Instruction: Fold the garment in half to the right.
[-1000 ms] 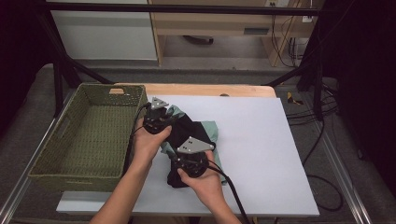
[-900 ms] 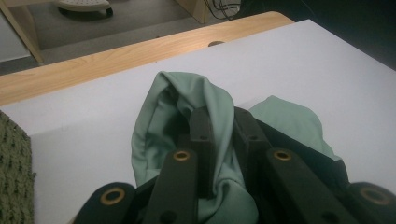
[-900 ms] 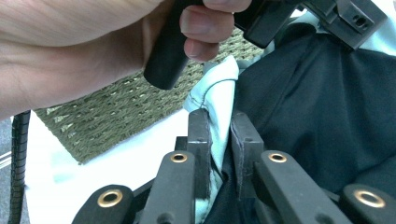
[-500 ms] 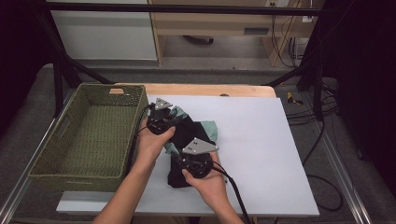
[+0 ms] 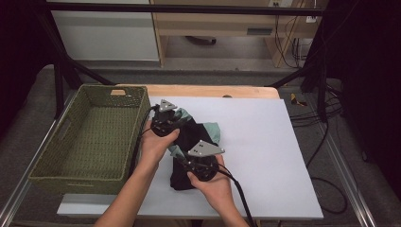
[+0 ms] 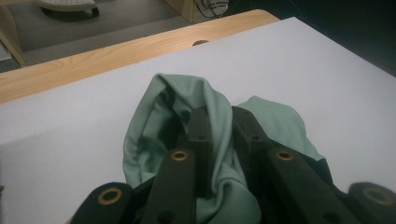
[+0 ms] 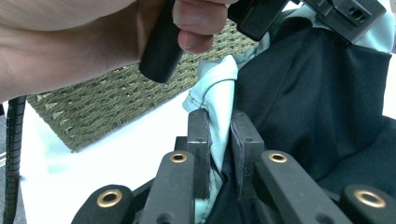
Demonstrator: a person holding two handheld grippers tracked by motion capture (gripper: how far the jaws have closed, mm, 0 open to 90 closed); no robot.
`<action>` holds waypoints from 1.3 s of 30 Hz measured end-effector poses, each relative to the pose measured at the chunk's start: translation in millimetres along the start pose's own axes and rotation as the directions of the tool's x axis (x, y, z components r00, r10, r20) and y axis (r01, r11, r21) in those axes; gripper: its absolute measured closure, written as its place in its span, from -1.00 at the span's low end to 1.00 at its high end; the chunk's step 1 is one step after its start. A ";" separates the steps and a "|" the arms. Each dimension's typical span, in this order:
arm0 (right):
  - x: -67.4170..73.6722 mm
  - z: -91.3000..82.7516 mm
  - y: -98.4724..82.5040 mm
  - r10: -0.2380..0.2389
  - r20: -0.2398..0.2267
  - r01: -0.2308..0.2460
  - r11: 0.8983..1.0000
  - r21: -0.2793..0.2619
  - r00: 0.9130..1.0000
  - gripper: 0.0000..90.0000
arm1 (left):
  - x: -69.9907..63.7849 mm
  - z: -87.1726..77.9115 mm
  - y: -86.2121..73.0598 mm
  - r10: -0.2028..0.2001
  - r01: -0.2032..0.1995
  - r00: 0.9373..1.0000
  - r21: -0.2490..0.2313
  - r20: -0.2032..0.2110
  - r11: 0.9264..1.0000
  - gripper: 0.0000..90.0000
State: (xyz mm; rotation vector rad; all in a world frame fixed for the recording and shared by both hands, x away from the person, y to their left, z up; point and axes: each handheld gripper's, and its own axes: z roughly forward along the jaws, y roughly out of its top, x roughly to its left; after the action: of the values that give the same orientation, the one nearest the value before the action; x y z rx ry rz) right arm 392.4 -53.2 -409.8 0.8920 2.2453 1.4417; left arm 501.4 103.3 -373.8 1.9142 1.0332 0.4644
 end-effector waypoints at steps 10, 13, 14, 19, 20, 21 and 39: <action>-1.2 -5.3 -4.3 0.005 0.009 -0.005 1.000 0.000 1.000 0.79 | -7.1 1.6 0.1 0.003 -0.003 1.000 -0.006 0.011 1.000 0.74; -1.9 -7.4 -5.6 0.002 0.016 -0.002 1.000 0.004 1.000 0.79 | -8.1 2.4 0.1 -0.001 0.001 1.000 -0.007 0.014 1.000 0.73; -2.2 -8.3 -6.1 0.003 0.018 -0.003 1.000 0.006 1.000 0.79 | -8.8 2.6 0.0 -0.002 0.002 1.000 -0.008 0.015 1.000 0.72; -3.1 -11.7 -7.5 0.002 0.026 -0.002 1.000 0.011 1.000 0.78 | -12.1 4.2 0.3 -0.009 0.009 1.000 -0.013 0.026 1.000 0.71; -4.0 -14.2 -8.0 -0.002 0.032 0.001 1.000 0.014 0.999 0.78 | -12.5 4.8 0.3 -0.013 0.013 1.000 -0.014 0.028 1.000 0.70; -4.4 -15.2 -8.4 0.002 0.035 -0.002 1.000 0.013 0.999 0.78 | -12.5 4.8 0.3 -0.013 0.013 1.000 -0.014 0.028 1.000 0.71; -8.3 -21.8 -13.3 0.013 0.044 -0.014 1.000 0.015 0.999 0.78 | -21.3 8.6 0.4 -0.007 0.008 0.999 -0.027 0.042 1.000 0.70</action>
State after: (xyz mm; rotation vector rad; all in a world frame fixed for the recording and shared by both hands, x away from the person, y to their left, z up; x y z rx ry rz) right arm 381.8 -77.7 -412.7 0.9356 2.2255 1.3993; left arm 494.8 81.5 -376.3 1.8878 1.0014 0.4302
